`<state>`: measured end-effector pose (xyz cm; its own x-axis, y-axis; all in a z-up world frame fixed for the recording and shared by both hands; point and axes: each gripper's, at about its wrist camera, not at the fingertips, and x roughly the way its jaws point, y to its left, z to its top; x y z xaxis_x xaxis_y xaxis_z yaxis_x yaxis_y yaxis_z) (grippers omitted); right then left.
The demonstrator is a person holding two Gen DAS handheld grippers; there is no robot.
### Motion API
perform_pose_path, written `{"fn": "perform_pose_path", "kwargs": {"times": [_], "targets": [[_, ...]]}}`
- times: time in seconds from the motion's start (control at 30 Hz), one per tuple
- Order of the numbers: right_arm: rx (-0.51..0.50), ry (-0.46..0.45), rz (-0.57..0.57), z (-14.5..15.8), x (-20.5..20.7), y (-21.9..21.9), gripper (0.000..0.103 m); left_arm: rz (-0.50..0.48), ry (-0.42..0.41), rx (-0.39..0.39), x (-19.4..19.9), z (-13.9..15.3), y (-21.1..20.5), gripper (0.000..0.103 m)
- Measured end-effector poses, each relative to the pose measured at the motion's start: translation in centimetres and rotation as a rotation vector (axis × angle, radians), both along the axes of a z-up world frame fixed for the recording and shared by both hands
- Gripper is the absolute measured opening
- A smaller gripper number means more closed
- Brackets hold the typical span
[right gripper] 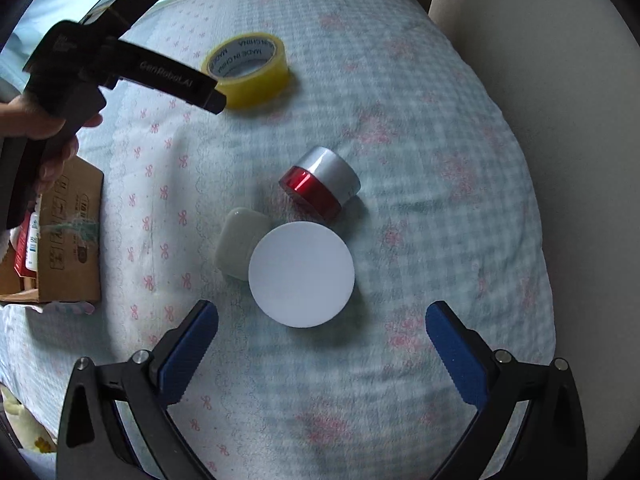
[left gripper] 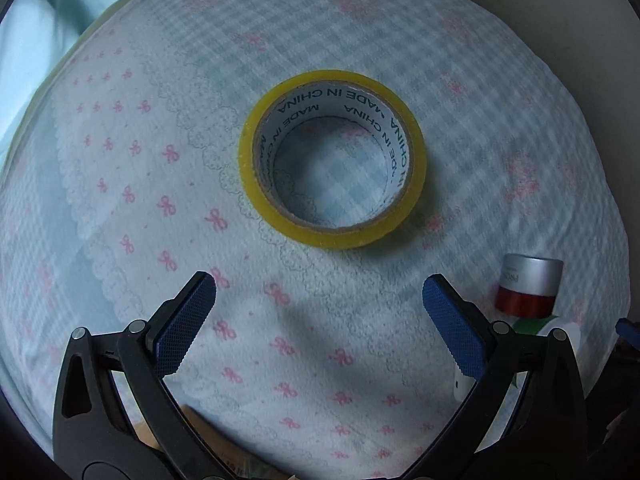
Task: Organize rigid objects
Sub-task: 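Reach the left tool to the yellow tape roll and grasp it, then lift the tape roll with the left tool while the right tool grasps the green-labelled jar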
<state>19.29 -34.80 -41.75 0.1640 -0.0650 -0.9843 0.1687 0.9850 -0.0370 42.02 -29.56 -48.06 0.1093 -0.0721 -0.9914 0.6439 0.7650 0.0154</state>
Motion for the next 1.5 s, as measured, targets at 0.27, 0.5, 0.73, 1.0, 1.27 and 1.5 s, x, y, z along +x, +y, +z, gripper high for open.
{"fn": "perform_pose_path", "kwargs": {"times": [0.27,0.5,0.73,1.0,1.27,1.5], "targets": [[0.003,0.008,0.049,-3.4,0.4,0.0,0.103,-0.028,-0.026,-0.008,2.2,-2.6,-2.2,0.103],[0.002,-0.001,0.117,-4.6,0.8,0.7,0.103,-0.075,-0.044,-0.001,3.2,-3.4,-4.5,0.103],[-0.001,0.004,0.206,-5.5,2.1,1.2,0.085,-0.094,-0.027,0.01,4.3,-3.7,-6.3,0.103],[-0.002,0.005,0.262,-5.8,2.9,1.7,0.067,-0.069,-0.028,-0.007,5.9,-3.5,-6.3,0.097],[-0.002,0.006,0.243,-5.6,3.1,1.8,0.067,-0.053,-0.044,-0.023,5.3,-1.5,-4.4,0.097],[-0.002,-0.016,0.204,-3.6,2.3,1.5,0.067,-0.018,-0.052,-0.052,5.1,1.4,-3.0,0.097]]}}
